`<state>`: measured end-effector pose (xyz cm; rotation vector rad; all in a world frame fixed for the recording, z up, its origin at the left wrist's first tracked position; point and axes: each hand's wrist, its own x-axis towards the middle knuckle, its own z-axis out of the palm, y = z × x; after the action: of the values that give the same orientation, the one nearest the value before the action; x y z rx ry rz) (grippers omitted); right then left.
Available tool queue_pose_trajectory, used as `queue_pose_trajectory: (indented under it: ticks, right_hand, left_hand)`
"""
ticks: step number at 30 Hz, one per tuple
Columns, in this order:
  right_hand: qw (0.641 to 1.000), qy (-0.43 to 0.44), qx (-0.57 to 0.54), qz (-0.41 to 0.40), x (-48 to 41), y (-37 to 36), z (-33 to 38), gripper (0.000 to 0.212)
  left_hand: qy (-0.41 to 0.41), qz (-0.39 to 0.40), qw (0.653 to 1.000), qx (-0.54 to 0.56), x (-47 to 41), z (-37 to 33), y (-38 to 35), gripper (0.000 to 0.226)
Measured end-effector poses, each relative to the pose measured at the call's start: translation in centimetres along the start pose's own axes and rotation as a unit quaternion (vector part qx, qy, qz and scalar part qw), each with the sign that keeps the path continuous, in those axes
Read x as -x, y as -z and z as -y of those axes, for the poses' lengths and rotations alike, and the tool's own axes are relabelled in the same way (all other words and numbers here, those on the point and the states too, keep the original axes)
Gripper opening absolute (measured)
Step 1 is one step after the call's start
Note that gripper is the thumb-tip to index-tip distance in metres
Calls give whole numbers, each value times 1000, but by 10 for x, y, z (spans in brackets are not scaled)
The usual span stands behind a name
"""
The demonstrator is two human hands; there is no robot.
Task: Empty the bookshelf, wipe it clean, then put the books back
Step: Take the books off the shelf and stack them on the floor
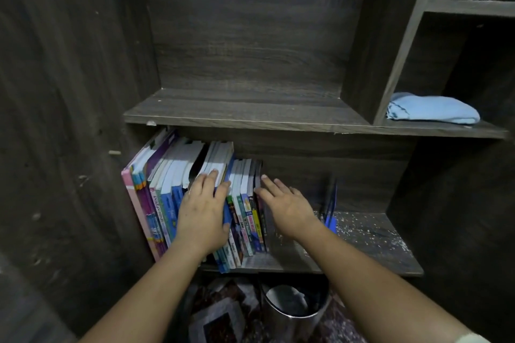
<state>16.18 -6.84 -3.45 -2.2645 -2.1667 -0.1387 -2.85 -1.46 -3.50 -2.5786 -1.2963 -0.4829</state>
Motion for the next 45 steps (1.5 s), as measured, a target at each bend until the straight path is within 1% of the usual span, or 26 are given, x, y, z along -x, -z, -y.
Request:
queue_pose_trajectory:
  ticks: [5, 8, 10, 12, 15, 17, 19, 20, 21, 22, 23, 24, 26, 28, 29, 30, 31, 32, 33, 34, 36, 38, 40, 42, 44, 45]
  right_hand:
    - [999, 41, -2, -2, -3, -5, -1, 84]
    - [999, 35, -4, -8, -5, -10, 1, 85]
    - [999, 34, 8, -27, -7, -13, -2, 83]
    - [998, 40, 22, -47, -8, -14, -8, 77]
    - [994, 65, 20, -86, -8, -11, -16, 58]
    - [994, 56, 21, -95, -6, -8, -21, 53]
    - [991, 66, 53, -99, -6, -8, -28, 59]
    - [988, 81, 81, -100, -6, -10, -32, 67]
    - [984, 93, 119, -90, -5, -11, -36, 69]
    - [978, 100, 163, -78, -5, -9, -37, 62]
    - [970, 105, 204, -79, -4, -6, -40, 49]
    - [960, 115, 234, -99, -4, -4, -46, 36]
    - [951, 123, 259, -118, -1, 2, -60, 26]
    - [938, 126, 273, -171, 4, 10, -71, 12]
    - [936, 128, 265, -191, 8, 15, -75, 15]
    - [935, 128, 257, -208, 12, 18, -82, 22]
    - [936, 120, 248, -220, 18, 25, -84, 22]
    - [935, 116, 237, -239, 24, 30, -88, 15]
    - [937, 106, 221, -250, 35, 35, -94, 9]
    - [935, 101, 203, -273, 43, 36, -98, 10]
    - [934, 77, 164, -307, 66, 40, -105, 20]
    - [926, 63, 127, -351, 86, 42, -105, 18]
    - [927, 35, 96, -360, 108, 45, -103, 19]
    - [938, 5, 75, -340, 128, 47, -99, 23]
    - [958, -34, 73, -275, 151, 53, -94, 36]
    - [969, -62, 79, -228, 160, 56, -89, 42]
  left_hand:
    - [10, -8, 1000, 1, 1, -2, -2, 92]
    - [12, -11, 1000, 0, 1, -2, -2, 93]
    - [13, -8, 1000, -2, 1, -2, -2, 93]
    - [12, -4, 1000, -3, 1, -2, -1, 94]
    - [13, -1, 1000, -4, 2, -2, -1, 94]
    - [14, -2, 1000, -6, 1, -2, -1, 94]
    - [16, 1, 1000, -6, 1, -2, -1, 95]
    - [17, 5, 1000, -5, 1, -3, -1, 96]
    - [19, 8, 1000, -4, 1, -3, -1, 97]
    - [18, 10, 1000, -5, 1, -3, -1, 97]
    - [18, 11, 1000, -6, 1, -3, -1, 97]
    - [17, 13, 1000, -7, 0, -3, 0, 97]
    - [24, 28, 999, -13, 0, -6, 4, 99]
    - [41, 36, 998, -35, -1, -13, 6, 103]
    - [44, 29, 998, -45, 0, -19, 5, 105]
    - [35, 11, 998, -43, 1, -25, 5, 107]
    - [13, -8, 999, -30, 3, -31, 4, 107]
    - [-19, -16, 1000, -10, 4, -39, 2, 106]
    - [-49, -7, 999, 11, 5, -49, 2, 104]
    - [-67, 10, 997, 32, 4, -58, 2, 102]
    - [-70, 38, 995, 63, 0, -77, 6, 96]
    - [-56, 38, 995, 76, -4, -90, 15, 86]
    - [-58, 41, 995, 65, -9, -99, 27, 63]
    - [-64, 67, 994, 58, -13, -103, 40, 44]
    - [-92, 88, 991, 33, -16, -113, 52, 40]
    - [-109, 90, 990, 12, -16, -118, 57, 38]
